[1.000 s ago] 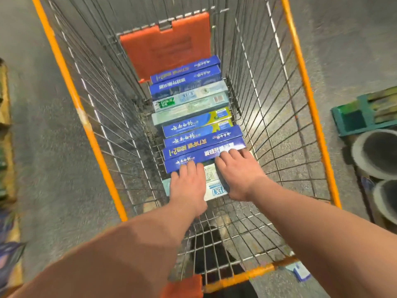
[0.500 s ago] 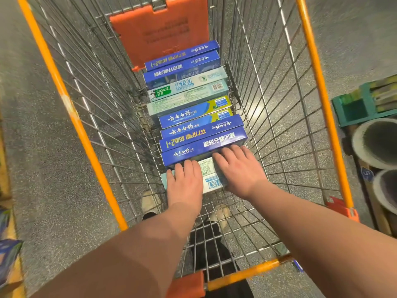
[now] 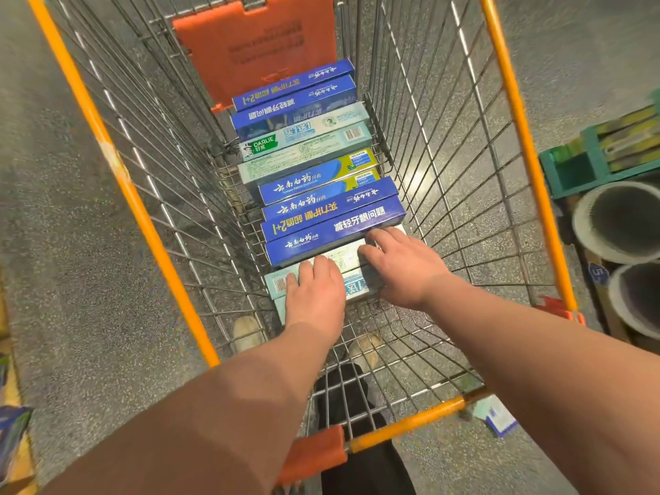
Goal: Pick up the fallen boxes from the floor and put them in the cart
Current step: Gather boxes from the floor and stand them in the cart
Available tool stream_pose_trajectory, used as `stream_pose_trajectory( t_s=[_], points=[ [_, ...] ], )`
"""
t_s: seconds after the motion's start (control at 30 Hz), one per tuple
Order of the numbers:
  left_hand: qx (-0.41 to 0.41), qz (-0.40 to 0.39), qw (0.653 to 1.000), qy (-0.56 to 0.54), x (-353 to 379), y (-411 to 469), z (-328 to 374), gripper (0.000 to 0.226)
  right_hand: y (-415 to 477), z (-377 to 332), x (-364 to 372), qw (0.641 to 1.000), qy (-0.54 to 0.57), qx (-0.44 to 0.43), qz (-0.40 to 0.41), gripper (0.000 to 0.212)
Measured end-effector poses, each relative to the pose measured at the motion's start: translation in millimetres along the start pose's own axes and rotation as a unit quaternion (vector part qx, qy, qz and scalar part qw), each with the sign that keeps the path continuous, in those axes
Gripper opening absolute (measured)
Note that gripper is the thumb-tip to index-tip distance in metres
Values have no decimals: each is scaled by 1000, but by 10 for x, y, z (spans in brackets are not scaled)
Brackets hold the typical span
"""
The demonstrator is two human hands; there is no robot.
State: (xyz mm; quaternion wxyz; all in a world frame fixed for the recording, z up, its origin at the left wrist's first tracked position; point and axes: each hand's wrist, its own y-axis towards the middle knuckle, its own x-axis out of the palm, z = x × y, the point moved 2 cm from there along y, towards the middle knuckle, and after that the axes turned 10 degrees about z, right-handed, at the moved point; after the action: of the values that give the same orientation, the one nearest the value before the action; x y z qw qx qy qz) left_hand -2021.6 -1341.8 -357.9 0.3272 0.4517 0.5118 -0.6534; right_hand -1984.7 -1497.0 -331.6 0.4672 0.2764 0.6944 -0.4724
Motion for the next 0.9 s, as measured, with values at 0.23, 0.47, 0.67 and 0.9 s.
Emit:
stream_pose_trajectory(
  t_s=[0.23, 0.47, 0.67, 0.9],
  points=[
    [1, -45, 999, -23, -281, -34, -45, 62, -213, -14, -369, 998, 21, 55, -23, 55],
    [85, -91, 992, -20, -1676, -135, 22, 47, -819, 32, -1572, 991, 27, 128, 13, 52],
    [222, -38, 974, 18, -2700, -41, 197, 55, -1381, -57, -2400, 961, 46, 259, 88, 50],
    [443, -8, 891, 95, -3410, -267, 364, 79, -2160, -919, -2663, 876, 93, 459, 117, 59]
  ],
)
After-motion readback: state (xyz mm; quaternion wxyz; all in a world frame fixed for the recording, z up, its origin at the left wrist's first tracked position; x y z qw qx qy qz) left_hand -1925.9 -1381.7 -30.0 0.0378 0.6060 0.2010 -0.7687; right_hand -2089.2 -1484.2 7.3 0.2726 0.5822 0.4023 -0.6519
